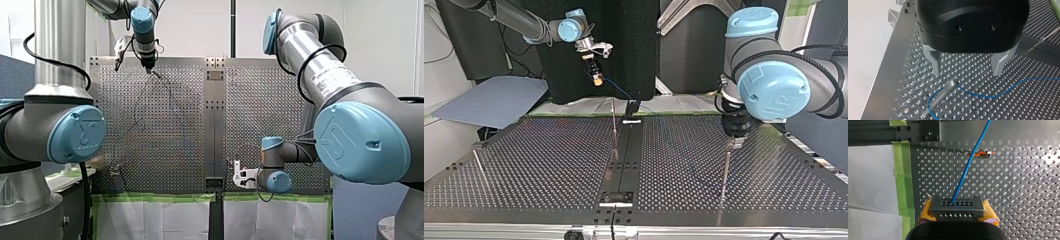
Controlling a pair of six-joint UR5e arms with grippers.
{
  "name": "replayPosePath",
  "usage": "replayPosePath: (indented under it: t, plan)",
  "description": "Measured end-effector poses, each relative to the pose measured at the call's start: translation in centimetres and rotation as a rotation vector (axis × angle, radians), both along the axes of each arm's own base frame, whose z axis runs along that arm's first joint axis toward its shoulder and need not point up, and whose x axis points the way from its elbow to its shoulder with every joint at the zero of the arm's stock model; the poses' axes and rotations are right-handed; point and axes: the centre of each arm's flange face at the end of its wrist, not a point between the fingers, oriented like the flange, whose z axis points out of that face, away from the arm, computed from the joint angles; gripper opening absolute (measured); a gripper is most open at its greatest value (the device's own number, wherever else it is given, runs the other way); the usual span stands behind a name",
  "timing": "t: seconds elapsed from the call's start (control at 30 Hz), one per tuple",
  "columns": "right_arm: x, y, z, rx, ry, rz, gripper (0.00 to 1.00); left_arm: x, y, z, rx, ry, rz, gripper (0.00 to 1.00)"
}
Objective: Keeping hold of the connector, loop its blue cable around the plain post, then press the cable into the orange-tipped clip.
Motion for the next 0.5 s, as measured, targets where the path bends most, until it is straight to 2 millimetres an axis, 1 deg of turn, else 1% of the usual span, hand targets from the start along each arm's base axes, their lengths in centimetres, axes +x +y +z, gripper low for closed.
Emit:
replayPosePath:
  t: [0.5]
  plan:
    - [0.11, 0.09, 0.00, 0.000, -0.001, 0.008, 0.00, -0.05, 0.56, 0.13, -0.003, -0.010, 0.051, 0.99]
